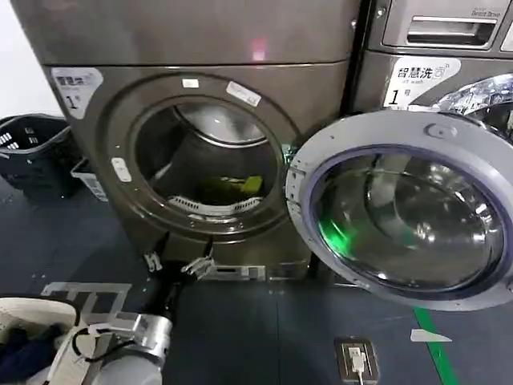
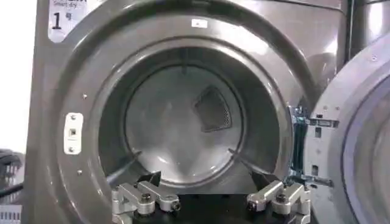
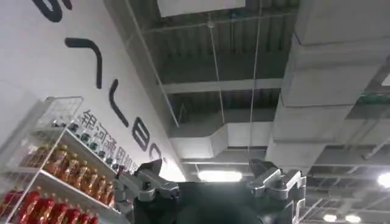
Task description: Grasp the clothes from the dryer.
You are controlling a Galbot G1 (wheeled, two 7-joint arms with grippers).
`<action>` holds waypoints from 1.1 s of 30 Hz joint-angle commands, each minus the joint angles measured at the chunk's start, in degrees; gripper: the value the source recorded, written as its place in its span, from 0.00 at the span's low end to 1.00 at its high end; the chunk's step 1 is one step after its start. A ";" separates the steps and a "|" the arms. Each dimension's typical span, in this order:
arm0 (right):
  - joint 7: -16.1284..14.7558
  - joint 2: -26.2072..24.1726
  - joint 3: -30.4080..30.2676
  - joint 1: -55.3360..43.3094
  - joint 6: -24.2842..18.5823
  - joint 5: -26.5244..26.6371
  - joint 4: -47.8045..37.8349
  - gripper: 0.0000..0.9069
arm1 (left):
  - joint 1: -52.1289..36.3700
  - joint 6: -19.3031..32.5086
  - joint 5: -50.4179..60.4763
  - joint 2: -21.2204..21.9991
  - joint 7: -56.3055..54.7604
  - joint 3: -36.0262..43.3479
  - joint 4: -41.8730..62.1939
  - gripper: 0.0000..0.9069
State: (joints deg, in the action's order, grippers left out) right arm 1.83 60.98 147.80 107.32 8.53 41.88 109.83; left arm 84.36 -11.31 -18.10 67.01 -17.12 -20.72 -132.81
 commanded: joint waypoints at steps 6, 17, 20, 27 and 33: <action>-0.04 0.12 0.66 0.35 -0.58 0.12 -0.11 1.00 | -0.25 -0.04 -0.10 -0.17 0.06 0.05 0.09 1.00; 1.62 -0.03 1.45 0.53 0.02 2.66 0.61 1.00 | -10.32 0.48 -1.97 0.91 0.58 0.65 8.07 1.00; 1.11 -0.38 2.85 1.25 0.27 3.19 0.05 1.00 | -18.16 0.95 -2.45 2.66 1.51 1.99 14.90 1.00; 0.72 -0.45 3.19 1.15 0.03 4.88 1.92 1.00 | -38.16 2.99 -1.57 5.18 4.84 5.53 36.60 1.00; -0.14 -0.93 4.58 1.53 -1.31 6.45 2.10 1.00 | -49.87 6.71 -1.32 8.49 8.12 6.55 54.86 1.00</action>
State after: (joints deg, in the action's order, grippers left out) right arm 1.72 60.05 151.80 108.82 7.50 47.12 111.66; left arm 49.78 -6.79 -19.45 73.12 -11.52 -15.25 -97.71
